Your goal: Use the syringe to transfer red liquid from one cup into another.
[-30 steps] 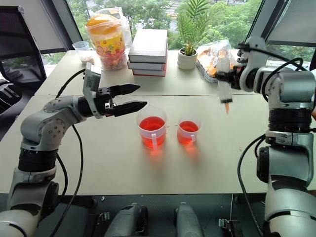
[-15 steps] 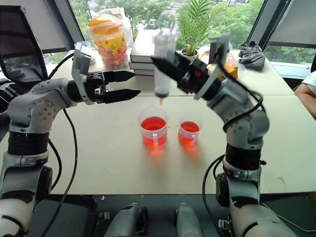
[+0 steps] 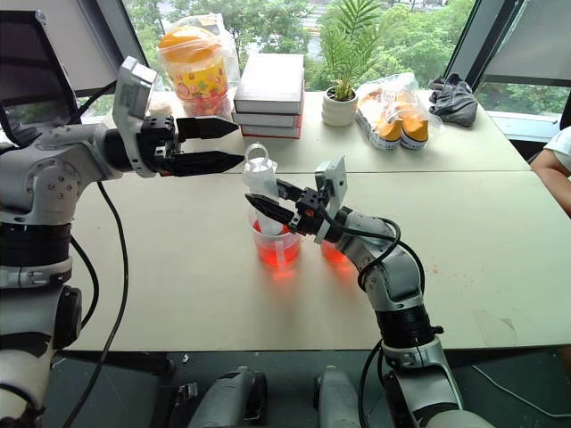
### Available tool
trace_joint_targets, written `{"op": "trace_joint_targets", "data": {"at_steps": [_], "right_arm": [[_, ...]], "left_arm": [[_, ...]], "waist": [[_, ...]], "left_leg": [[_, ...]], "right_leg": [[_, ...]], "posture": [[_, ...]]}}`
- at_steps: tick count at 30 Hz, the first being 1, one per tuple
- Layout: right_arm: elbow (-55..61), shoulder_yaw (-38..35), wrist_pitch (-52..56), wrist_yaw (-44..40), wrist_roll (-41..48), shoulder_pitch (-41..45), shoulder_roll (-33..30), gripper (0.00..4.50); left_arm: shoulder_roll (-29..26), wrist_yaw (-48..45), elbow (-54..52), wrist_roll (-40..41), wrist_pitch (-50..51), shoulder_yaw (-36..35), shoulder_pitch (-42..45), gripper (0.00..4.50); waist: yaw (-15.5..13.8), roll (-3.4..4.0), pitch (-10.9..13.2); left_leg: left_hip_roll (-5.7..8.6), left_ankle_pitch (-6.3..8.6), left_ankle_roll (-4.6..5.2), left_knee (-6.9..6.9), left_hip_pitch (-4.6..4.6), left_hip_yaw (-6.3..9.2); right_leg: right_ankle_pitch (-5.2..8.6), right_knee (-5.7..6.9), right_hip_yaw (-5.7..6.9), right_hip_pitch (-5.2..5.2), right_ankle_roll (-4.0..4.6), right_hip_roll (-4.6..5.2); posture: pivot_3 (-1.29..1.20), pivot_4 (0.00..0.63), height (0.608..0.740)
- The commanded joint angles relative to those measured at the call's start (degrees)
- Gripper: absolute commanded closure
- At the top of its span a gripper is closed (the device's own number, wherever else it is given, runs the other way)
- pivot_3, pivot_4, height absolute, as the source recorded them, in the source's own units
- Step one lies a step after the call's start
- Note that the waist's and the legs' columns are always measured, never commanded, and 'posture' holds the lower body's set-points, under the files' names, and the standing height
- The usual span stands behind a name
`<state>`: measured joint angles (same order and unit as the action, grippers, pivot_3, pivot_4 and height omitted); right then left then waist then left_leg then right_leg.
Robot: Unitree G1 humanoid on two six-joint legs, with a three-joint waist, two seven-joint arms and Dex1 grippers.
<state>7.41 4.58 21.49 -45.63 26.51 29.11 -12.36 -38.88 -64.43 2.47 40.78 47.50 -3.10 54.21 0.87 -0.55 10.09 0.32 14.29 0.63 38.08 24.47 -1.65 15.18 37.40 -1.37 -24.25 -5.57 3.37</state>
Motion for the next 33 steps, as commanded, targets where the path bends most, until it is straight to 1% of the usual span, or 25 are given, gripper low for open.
{"op": "trace_joint_targets", "data": {"at_steps": [1,8,12,14,15,17,20,22,27,33], "right_arm": [[1.34,0.21,-1.76,0.49,-0.19,0.27,0.37,3.12],[1.52,1.01,-1.87,1.45,-1.03,0.35,0.19,3.12],[1.49,0.92,-2.1,0.99,-1.38,0.19,-0.56,3.12],[1.92,1.16,-1.9,1.13,-1.56,0.07,-0.65,3.12],[2.17,1.3,-1.77,1.19,-1.64,0.01,-0.72,3.12],[2.55,1.58,-1.5,1.43,-1.75,0.0,-0.68,3.12],[2.76,1.91,-1.37,1.63,-2.08,0.07,-0.73,3.12],[2.84,2.05,-1.32,1.66,-2.28,0.08,-0.92,3.12],[3.39,2.13,-0.37,1.6,-2.45,-0.34,-1.64,3.12],[3.5,2.67,1.62,1.07,-2.17,-1.08,-3.13,3.12]], "left_arm": [[0.33,-1.25,-1.11,1.1,0.41,-0.06,1.3,0.0],[1.35,-2.85,-2.1,-0.33,-0.64,1.99,0.1,0.0],[2.85,-2.34,-1.72,-1.36,-1.7,3.2,-0.09,0.0],[3.23,-2.04,-1.1,-1.4,-1.62,2.86,0.21,0.55],[3.41,-1.88,-0.67,-1.51,-1.77,2.72,0.41,0.91],[3.42,-1.94,-0.23,-1.5,-1.92,2.49,0.51,1.84],[3.43,-2.12,-0.26,-1.53,-2.16,2.6,0.13,3.47],[3.52,-2.18,-0.2,-1.66,-2.38,2.74,-0.05,4.43],[4.3,-2.19,0.71,-2.42,-3.6,3.2,0.65,4.43],[5.43,-2.11,3.14,-3.3,-4.59,2.87,3.78,4.43]], "waist": [[-0.01,0.0,0.0],[0.0,0.0,0.0],[-0.02,0.0,0.0],[-0.03,0.0,0.0],[-0.02,0.0,0.0],[-0.02,0.0,0.0],[0.0,0.0,0.0],[0.0,0.0,0.0],[-0.14,0.0,0.0],[-0.08,0.0,0.0]], "left_leg": [[0.0,0.0,0.0,0.0,0.0,0.0],[0.0,0.0,0.0,0.0,0.0,0.01],[0.0,0.0,0.0,0.0,0.0,0.01],[0.0,0.0,0.0,0.01,0.0,0.01],[0.0,0.0,0.0,0.01,0.0,0.01],[0.0,0.0,0.0,0.01,0.0,0.01],[0.0,0.0,0.0,0.01,0.0,0.01],[0.0,0.0,0.0,0.01,0.0,0.01],[0.0,0.0,0.0,0.01,0.0,0.01],[0.01,0.0,0.0,0.05,0.0,0.01]], "right_leg": [[0.0,0.0,0.0,0.0,0.0,0.0],[0.0,0.02,0.0,0.0,0.0,0.01],[0.0,0.02,0.0,0.0,0.0,0.01],[0.0,0.02,0.0,0.0,0.0,0.01],[0.0,0.02,-0.01,0.0,0.0,0.01],[0.0,0.03,-0.01,0.0,0.0,0.01],[0.0,0.03,-0.01,0.0,0.0,0.0],[0.0,0.03,0.0,0.0,0.0,0.0],[0.0,0.03,-0.01,0.0,0.0,0.01],[0.0,0.04,0.0,0.01,0.0,0.01]], "posture": [[0.0,0.15,0.74],[0.0,0.15,0.74],[0.0,0.15,0.74],[0.0,0.15,0.74],[0.0,0.15,0.74],[0.0,0.15,0.74],[0.0,0.15,0.74],[0.0,0.15,0.74],[0.0,0.15,0.74],[0.0,0.15,0.74]]}}
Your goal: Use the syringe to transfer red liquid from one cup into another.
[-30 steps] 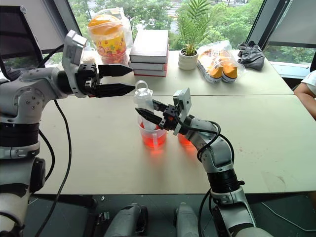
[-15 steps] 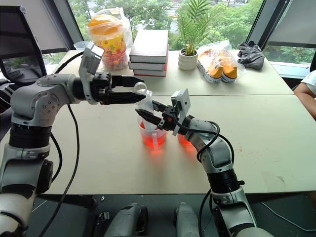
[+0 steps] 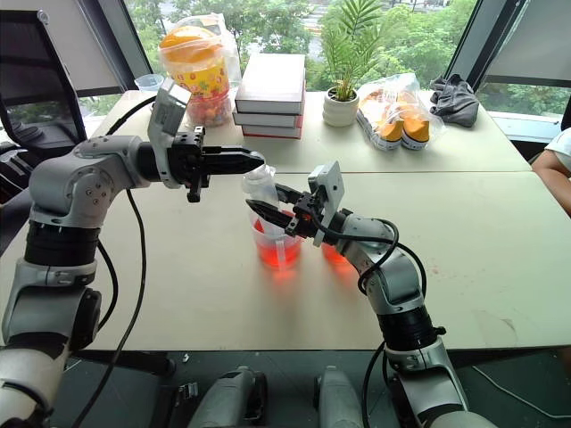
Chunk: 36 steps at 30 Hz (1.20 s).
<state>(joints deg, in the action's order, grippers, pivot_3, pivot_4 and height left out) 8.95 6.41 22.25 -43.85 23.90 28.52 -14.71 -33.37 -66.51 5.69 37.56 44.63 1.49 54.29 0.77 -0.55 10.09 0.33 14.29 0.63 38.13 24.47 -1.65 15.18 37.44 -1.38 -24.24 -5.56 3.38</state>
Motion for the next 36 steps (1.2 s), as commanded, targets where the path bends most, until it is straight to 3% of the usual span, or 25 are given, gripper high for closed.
{"op": "trace_joint_targets", "data": {"at_steps": [1,21,34,36], "right_arm": [[1.74,1.0,1.13,-0.85,0.33,-0.6,-1.02,3.12],[0.36,2.04,2.0,-2.37,0.1,-2.1,-1.96,3.12],[1.4,1.72,2.21,-2.17,0.49,-1.11,-2.13,3.12],[2.28,1.06,2.78,-1.7,1.07,-0.01,-2.04,3.12]], "left_arm": [[-0.06,-0.1,0.37,-0.26,-1.88,-1.8,4.2,4.43],[-2.49,-2.4,7.02,-3.53,-5.13,-3.45,10.19,4.43],[-1.8,-3.03,7.29,-3.55,-5.49,-3.07,9.57,4.43],[-1.75,-3.16,6.68,-3.47,-4.88,-2.62,8.74,3.58]], "waist": [[0.02,0.0,0.0],[0.04,0.0,0.0],[0.05,0.0,0.0],[0.06,0.0,0.0]], "left_leg": [[0.0,0.0,0.0,0.0,0.0,0.0],[-0.01,0.0,0.0,0.0,0.0,0.0],[-0.01,0.0,0.0,0.0,0.0,0.0],[-0.01,0.0,0.0,0.01,0.0,0.0]], "right_leg": [[0.0,0.01,0.0,0.0,0.0,0.0],[0.0,0.04,0.0,-0.01,0.0,-0.03],[0.0,0.04,0.0,-0.01,0.0,-0.04],[0.0,0.04,0.0,-0.01,0.0,-0.04]], "posture": [[0.0,0.15,0.74],[0.0,0.15,0.74],[0.0,0.15,0.74],[0.0,0.15,0.74]]}}
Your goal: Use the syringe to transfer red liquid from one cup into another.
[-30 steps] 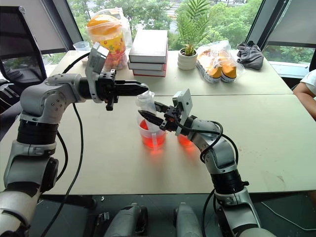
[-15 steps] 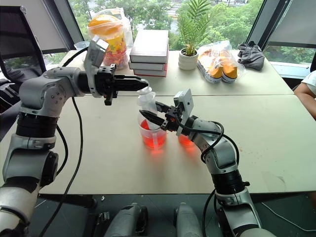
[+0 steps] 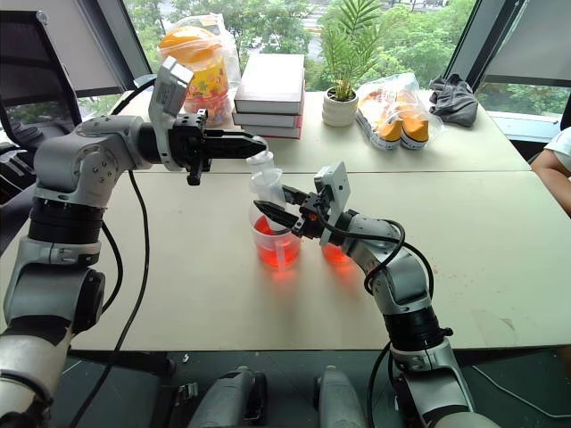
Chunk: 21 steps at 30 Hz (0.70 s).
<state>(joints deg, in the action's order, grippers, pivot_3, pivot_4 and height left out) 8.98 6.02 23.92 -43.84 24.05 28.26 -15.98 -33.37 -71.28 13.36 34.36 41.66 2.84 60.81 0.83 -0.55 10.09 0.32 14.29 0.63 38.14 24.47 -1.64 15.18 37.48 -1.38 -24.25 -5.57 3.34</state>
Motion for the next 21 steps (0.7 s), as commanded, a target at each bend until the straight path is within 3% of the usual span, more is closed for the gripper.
{"op": "trace_joint_targets", "data": {"at_steps": [1,7,12,21], "right_arm": [[2.77,1.0,1.5,-1.4,1.29,1.01,-0.74,3.12],[4.58,-1.62,3.7,0.3,3.58,4.47,-0.47,3.12],[5.52,-3.07,5.0,1.7,5.13,6.09,-0.82,3.12],[8.61,-7.24,6.85,5.83,7.93,7.46,-1.5,3.12]], "left_arm": [[-1.71,1.54,-1.24,-0.04,-1.4,-3.86,1.82,3.21],[-2.09,0.76,-2.7,0.61,-0.42,-3.51,-0.07,0.13],[-3.7,-3.18,-6.47,3.19,0.87,-3.79,-2.74,0.06],[-2.31,-1.51,-5.77,3.21,0.99,-4.13,-2.02,0.06]], "waist": [[0.01,0.0,0.0],[-0.01,0.0,0.0],[0.01,0.0,0.0],[-0.05,0.0,0.0]], "left_leg": [[0.0,0.0,0.0,0.0,0.0,0.0],[-0.01,0.0,0.0,0.01,0.0,0.0],[0.0,0.0,0.0,0.01,0.01,0.0],[0.0,0.0,0.0,0.04,0.01,0.01]], "right_leg": [[0.0,0.0,0.0,0.0,0.0,0.0],[0.0,0.04,0.0,-0.02,0.0,0.0],[0.0,0.03,-0.01,-0.02,0.0,0.02],[0.0,0.07,0.0,-0.02,0.0,0.02]], "posture": [[0.0,0.15,0.74],[0.0,0.15,0.74],[0.0,0.15,0.74],[0.0,0.15,0.74]]}}
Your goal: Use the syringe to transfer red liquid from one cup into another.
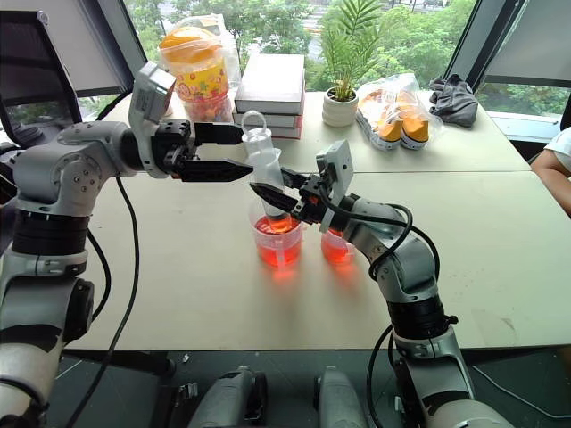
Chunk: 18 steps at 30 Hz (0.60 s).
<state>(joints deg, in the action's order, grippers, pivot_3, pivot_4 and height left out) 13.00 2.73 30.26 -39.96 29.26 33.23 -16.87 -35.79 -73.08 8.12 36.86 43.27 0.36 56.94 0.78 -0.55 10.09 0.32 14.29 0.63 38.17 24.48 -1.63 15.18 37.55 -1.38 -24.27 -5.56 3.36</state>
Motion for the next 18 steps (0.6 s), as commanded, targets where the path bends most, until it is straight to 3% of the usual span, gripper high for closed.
{"op": "trace_joint_targets", "data": {"at_steps": [1,6,10,18], "right_arm": [[5.77,-5.67,1.37,3.02,3.87,3.14,-1.21,3.12],[11.48,-13.93,6.06,7.92,9.85,4.59,-5.73,3.12],[14.73,-18.25,8.0,9.35,12.02,0.15,-9.98,3.12],[13.45,-16.31,1.37,9.15,7.09,-12.31,-9.71,3.12]], "left_arm": [[0.31,0.24,-0.02,0.64,-0.71,-1.62,2.25,0.06],[1.67,-0.93,2.02,-0.14,-1.92,-0.62,3.71,0.06],[3.2,-2.46,4.59,-1.05,-3.48,0.5,5.36,0.06],[8.91,-5.25,12.72,-4.16,-8.39,2.61,11.08,0.06]], "waist": [[-0.05,0.0,0.0],[-0.17,0.0,0.0],[-0.19,-0.01,0.0],[-0.07,-0.01,0.0]], "left_leg": [[0.0,0.0,0.0,0.0,0.0,0.0],[0.01,0.0,0.0,0.01,0.01,0.0],[0.01,0.0,0.01,-0.01,0.01,0.01],[0.0,0.0,0.01,0.0,0.0,-0.01]], "right_leg": [[0.0,0.0,0.0,0.0,0.0,0.0],[0.0,-0.01,0.01,0.01,0.0,0.05],[0.0,-0.03,0.01,0.02,0.0,0.04],[0.0,-0.04,-0.02,0.04,0.0,-0.07]], "posture": [[0.0,0.15,0.74],[0.0,0.15,0.74],[0.0,0.15,0.74],[0.0,0.15,0.74]]}}
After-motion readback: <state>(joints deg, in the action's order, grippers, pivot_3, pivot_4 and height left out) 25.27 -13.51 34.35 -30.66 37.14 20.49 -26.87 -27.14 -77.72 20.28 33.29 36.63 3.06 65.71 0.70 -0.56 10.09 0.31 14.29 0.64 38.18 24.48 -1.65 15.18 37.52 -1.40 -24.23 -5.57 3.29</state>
